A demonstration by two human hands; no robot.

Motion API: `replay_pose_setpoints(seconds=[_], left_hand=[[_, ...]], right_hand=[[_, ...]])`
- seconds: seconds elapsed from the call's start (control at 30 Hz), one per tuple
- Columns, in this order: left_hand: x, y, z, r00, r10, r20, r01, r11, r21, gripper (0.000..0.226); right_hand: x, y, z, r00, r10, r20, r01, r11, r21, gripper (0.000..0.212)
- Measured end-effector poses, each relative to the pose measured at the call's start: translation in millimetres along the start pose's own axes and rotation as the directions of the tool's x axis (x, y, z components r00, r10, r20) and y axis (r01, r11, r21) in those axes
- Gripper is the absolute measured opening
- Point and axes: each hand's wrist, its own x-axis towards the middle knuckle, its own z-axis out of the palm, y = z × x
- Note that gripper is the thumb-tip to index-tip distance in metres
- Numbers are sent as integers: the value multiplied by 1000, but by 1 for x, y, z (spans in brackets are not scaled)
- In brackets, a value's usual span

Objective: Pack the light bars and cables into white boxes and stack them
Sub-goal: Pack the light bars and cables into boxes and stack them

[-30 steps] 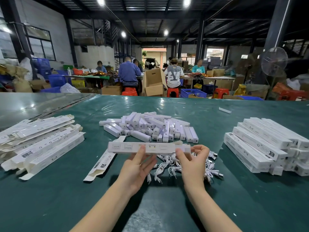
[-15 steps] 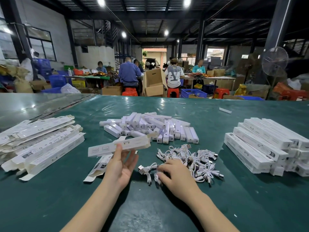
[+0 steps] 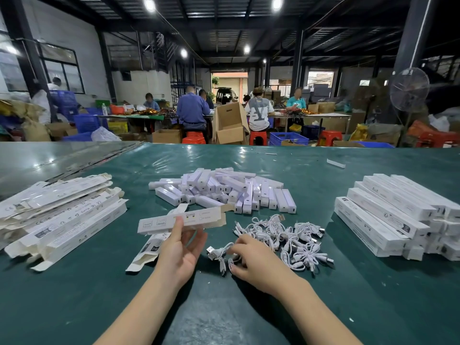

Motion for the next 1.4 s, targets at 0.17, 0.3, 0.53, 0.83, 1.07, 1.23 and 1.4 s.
replay_pose_setpoints(seconds=[0.17,0.3,0.53,0.83,1.07,1.23,1.4], left_hand=[[0,0,0,1000,5,25,-5,1000,-5,18],[0,-1,0,999,-3,37,3,1000,15,20],[-2,-4,1,998,-18,55,14,998,63,23],[-6,-10,3,996,-15,88,1,988,157,21],[-15,-21,11,986,-100,134,79,985,151,26],[-16,-23,10,972,-109,210,64,976,209,28],[-18,-26,11,965,-85,246,28,973,227,27]], right_hand=[[1,-1,-2,999,-2,35,3,1000,-14,24],[3,-2,-4,1000,3,28,-1,996,-85,22],[-2,4,1,998,-15,-54,17,999,39,23],[3,-2,-10,775,599,-201,157,125,980,13],[3,-3,-8,744,645,-177,168,76,983,17],[5,-3,-6,699,672,-245,167,181,969,19],[5,1,-4,610,725,-322,158,286,945,27]])
